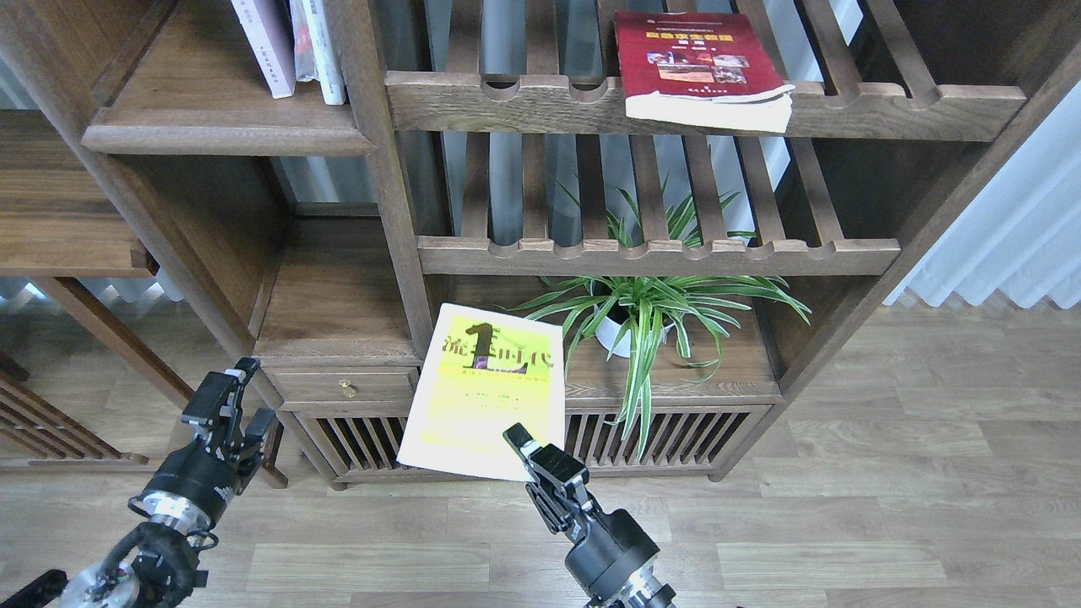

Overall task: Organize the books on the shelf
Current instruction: 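Pull the yellow book off the middle shelf toward the robot with right gripper, then hold the yellow book low with right gripper, move left gripper to its edge, then grasp the yellow book with the left gripper and take it from right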

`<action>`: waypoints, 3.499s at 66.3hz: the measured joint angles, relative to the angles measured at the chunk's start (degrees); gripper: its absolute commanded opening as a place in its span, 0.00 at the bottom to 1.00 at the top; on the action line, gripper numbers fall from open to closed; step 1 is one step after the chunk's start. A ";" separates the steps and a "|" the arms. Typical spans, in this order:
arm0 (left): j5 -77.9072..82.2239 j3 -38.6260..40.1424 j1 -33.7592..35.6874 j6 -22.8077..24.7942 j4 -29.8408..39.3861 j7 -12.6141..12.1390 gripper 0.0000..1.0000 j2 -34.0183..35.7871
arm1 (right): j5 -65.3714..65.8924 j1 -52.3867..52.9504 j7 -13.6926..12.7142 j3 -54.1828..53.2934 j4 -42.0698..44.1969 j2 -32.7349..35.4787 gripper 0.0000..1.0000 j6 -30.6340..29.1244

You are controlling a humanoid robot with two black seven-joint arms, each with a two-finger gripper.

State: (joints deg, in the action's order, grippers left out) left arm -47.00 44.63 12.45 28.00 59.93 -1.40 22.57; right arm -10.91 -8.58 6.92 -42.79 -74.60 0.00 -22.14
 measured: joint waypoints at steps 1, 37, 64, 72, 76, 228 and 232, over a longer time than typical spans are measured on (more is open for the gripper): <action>-0.30 -0.14 0.15 0.00 0.15 0.00 1.00 0.09 | 0.02 -0.02 -0.01 0.07 0.04 0.00 0.06 0.00; -2.62 -14.54 6.84 0.00 3.44 0.13 1.00 0.19 | 0.10 -0.03 -0.32 1.04 0.51 0.00 0.06 0.16; -5.78 -20.58 11.30 0.00 3.28 0.19 1.00 -2.59 | 0.02 -0.12 -0.33 1.04 0.51 0.00 0.06 0.17; -5.78 -21.34 11.55 0.00 3.28 0.19 1.00 -4.15 | 0.01 -0.12 -0.33 1.04 0.51 0.00 0.06 0.17; -5.78 -21.93 11.55 0.00 3.28 0.19 1.00 -4.80 | 0.01 -0.12 -0.33 1.04 0.51 0.00 0.06 0.17; -8.30 -25.88 11.91 0.00 2.21 -23.75 0.00 -1.16 | 3.50 -1.80 -10.54 -1.21 0.44 3.34 0.36 -5.88; -7.99 -25.89 11.91 0.00 2.11 -23.74 0.00 -1.16 | 3.60 -1.79 -10.52 -1.25 0.45 3.05 0.61 -5.88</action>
State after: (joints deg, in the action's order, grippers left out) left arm -54.99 18.73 24.37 28.00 62.04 -25.15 21.41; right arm -7.31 -10.37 -3.61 -44.05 -74.16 3.05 -28.02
